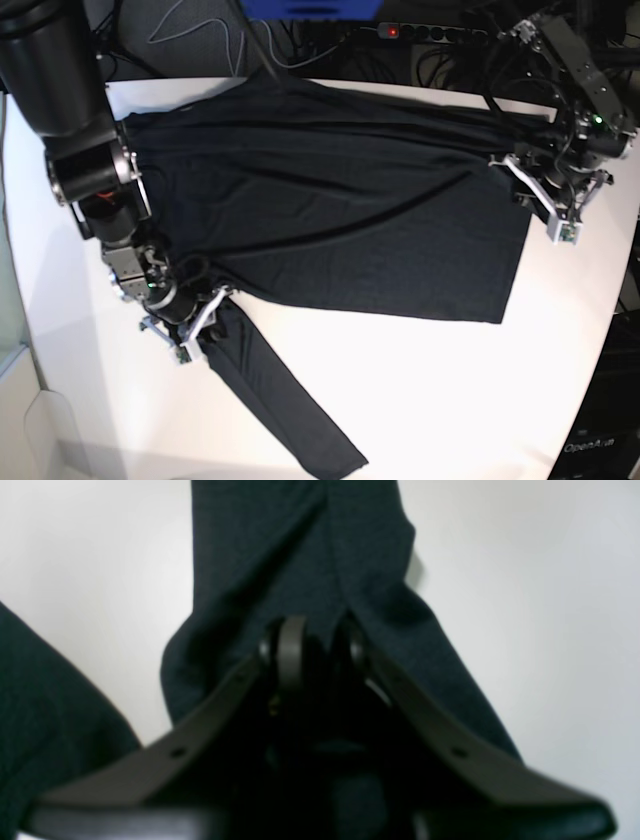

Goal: Fold the T-shirt properly
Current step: 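Drag the sleeve fabric with the right gripper toward the shirt's side seam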

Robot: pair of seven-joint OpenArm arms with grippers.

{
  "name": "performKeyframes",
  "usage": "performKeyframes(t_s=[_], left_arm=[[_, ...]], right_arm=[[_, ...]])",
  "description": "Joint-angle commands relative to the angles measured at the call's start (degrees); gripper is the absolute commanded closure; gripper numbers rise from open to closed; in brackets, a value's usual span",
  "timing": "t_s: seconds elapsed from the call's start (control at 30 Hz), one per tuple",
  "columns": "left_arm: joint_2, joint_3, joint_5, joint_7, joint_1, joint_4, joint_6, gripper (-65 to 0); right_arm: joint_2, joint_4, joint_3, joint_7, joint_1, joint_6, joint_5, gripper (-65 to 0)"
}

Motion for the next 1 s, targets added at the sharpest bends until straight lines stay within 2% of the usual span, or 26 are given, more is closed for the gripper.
performKeyframes(t_s=[0.0, 0.07, 0.27, 0.33, 0.5, 0.63, 0.7, 0.87, 0.97], left_arm=[[-0.5, -0.1, -0.8, -1.1, -0.5, 1.2, -0.1, -22.7], [-0.5, -0.1, -0.8, -1.0, -0.5, 1.2, -0.1, -22.7], [-0.5, -0.1, -0.8, -0.9, -0.5, 1.2, -0.1, -22.7], [-0.5, -0.1, -0.9, -0.9, -0.5, 1.2, -0.1, -22.7], [-0.5, -0.1, -1.0, -0.9, -1.0, 1.2, -0.1, -22.7], [-0.5, -0.1, -1.0, -0.9, -1.0, 1.2, -0.1, -22.7], [-0.5, -0.1, -1.0, -0.9, -1.0, 1.2, -0.1, -22.7], [-0.5, -0.1, -1.0, -0.9, -0.7, 1.2, -0.1, -22.7], [-0.5, -0.1, -1.0, -1.1, -0.6, 1.2, -0.1, -22.7]], right_arm=[[0.5, 0.6, 0.2, -0.6, 1.8, -0.1, -0.1, -9.4], [0.9, 2.1, 0.2, 0.2, 2.0, -0.1, -0.1, -9.9], [5.0, 6.7, 0.6, 0.3, 2.0, -0.2, 0.3, -11.6], [5.4, 6.7, 2.7, 0.3, 2.0, -0.2, 0.3, -17.3], [5.4, 6.6, 10.1, 0.1, 2.0, -0.2, 0.0, -36.1], [5.4, 6.6, 10.7, 0.0, 1.9, -0.2, -0.1, -47.2], [5.2, 6.5, 10.7, -0.1, 1.8, -0.2, -0.1, -49.2], [4.8, 5.5, 10.6, -0.2, 1.6, -0.2, -0.1, -49.3], [3.0, 1.3, 10.5, 0.0, 2.8, -0.2, -0.2, -49.5]])
